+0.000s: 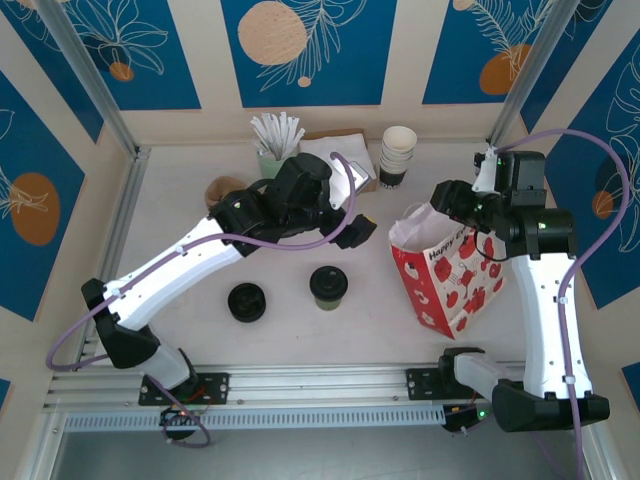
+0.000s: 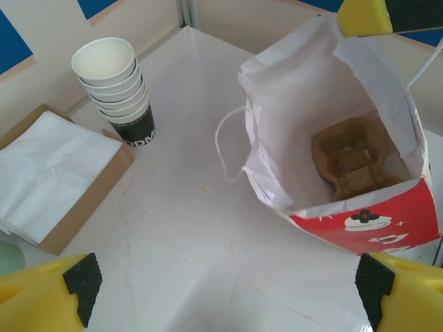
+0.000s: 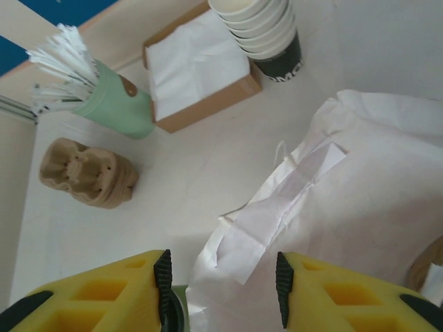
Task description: Pack the takeout coffee
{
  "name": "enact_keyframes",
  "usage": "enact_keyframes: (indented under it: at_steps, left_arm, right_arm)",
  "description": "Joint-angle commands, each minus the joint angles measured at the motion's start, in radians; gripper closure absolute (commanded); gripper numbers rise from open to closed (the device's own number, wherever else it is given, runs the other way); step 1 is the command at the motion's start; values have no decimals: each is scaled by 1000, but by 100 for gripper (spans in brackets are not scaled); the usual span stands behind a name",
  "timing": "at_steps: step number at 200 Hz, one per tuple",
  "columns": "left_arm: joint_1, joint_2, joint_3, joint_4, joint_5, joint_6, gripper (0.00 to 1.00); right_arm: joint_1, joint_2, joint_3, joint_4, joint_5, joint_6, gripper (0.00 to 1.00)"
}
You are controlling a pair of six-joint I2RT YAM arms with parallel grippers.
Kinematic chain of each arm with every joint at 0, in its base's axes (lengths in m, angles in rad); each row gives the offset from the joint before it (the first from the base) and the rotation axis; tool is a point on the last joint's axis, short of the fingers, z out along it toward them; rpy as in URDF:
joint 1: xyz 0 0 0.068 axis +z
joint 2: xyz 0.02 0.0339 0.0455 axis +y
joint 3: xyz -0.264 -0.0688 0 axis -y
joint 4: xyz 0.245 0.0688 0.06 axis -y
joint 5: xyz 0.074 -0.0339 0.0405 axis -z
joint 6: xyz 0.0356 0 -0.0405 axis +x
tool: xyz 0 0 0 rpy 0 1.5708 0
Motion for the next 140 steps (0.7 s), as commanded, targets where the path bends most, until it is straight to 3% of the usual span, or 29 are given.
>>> enact_keyframes:
  at_steps: [1,57,140]
  left_arm:
    - [15,-13,3,20,-17,-7,4]
    - [28,-23,-8,16,-28,-5,4]
    - [36,-36,-12,11,-43,-3,3]
  right_arm:
    - [-5,24,39,73,-96,42,54]
    - [-3,98,57,173,-209,164,56]
    - [36,167,105,270,-221,206,57]
